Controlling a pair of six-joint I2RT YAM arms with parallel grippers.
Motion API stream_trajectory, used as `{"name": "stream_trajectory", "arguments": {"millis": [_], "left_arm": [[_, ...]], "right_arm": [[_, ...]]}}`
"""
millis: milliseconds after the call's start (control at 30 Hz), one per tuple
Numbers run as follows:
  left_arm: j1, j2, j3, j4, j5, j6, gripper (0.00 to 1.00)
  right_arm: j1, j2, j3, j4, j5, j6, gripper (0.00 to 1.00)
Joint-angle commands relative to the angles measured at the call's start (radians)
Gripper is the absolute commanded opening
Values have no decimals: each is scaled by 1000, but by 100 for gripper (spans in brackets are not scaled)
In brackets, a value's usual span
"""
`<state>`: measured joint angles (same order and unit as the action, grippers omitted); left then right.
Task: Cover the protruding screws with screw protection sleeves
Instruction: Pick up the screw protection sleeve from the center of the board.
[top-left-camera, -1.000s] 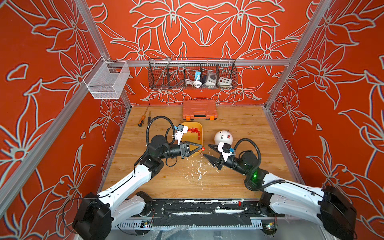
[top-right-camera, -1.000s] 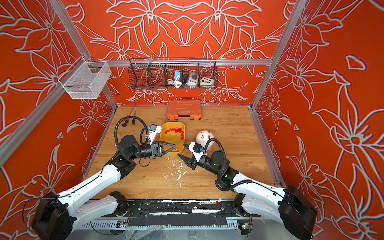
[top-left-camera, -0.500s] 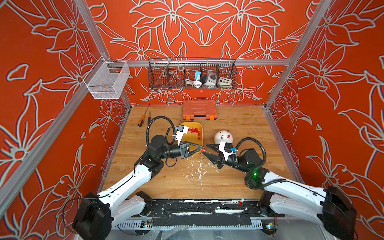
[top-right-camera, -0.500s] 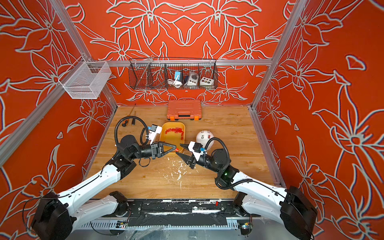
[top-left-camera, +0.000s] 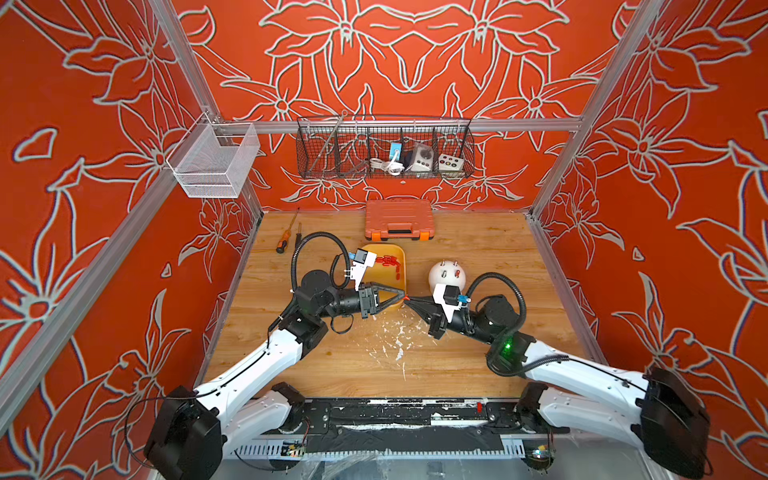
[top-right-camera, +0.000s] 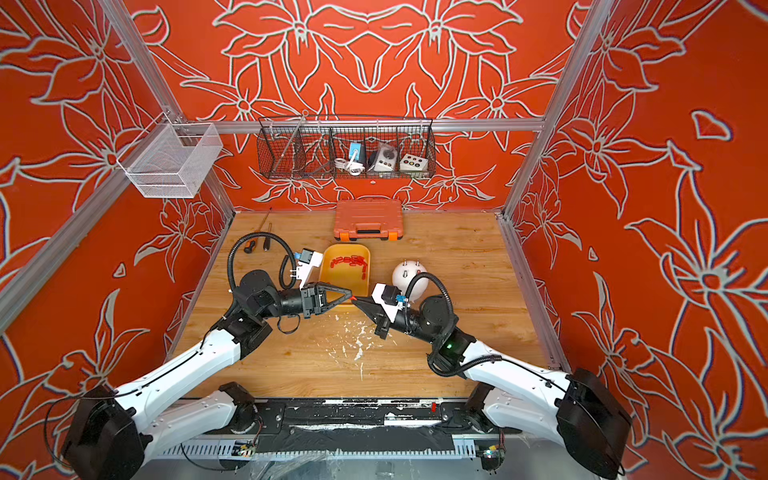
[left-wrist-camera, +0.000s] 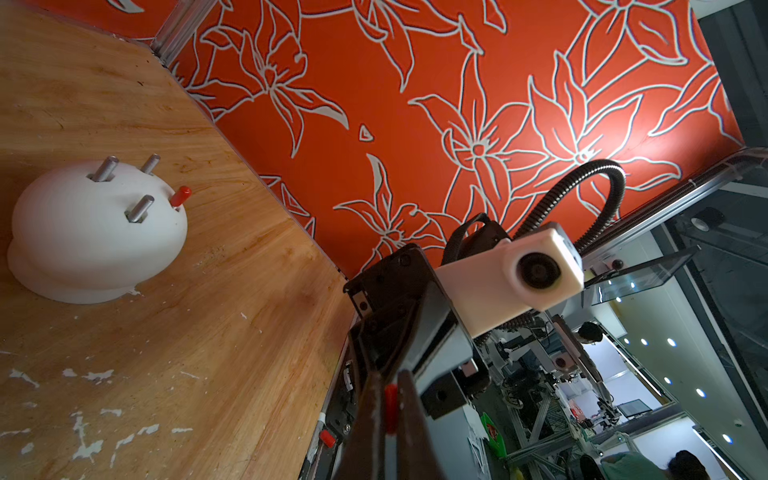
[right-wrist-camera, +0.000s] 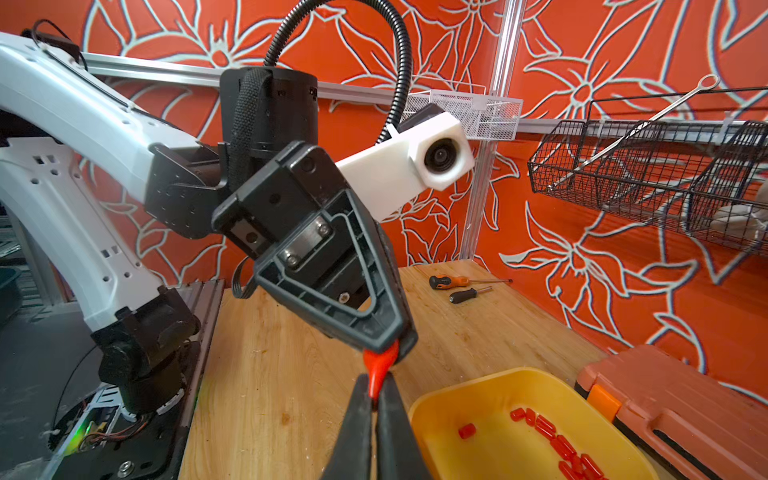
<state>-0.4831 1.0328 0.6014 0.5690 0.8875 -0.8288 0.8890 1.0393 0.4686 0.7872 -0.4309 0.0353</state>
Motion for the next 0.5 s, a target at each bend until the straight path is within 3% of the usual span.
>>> {"name": "stream_trajectory", "arguments": {"millis": [0, 33, 100, 200, 300, 467], "left_arm": [[5, -17, -6, 13, 4, 16, 0], [5, -19, -8, 11, 4, 17, 0], [5, -16, -6, 11, 2, 18, 0], [5, -14, -6, 7, 1, 23, 0], [5, -15, -8, 7, -2, 25, 0], [5, -14, -7, 5, -5, 29, 0]], "right_arm": [[5, -19, 27, 9, -16, -10, 5], [5, -22, 27, 8, -12, -8, 6], [5, -26, 26, 1, -2, -3, 22], [5, -32, 24, 2, 0, -4, 27], [5, -32, 28, -5, -14, -10, 14], [5, -17, 30, 2, -16, -5, 8]]}}
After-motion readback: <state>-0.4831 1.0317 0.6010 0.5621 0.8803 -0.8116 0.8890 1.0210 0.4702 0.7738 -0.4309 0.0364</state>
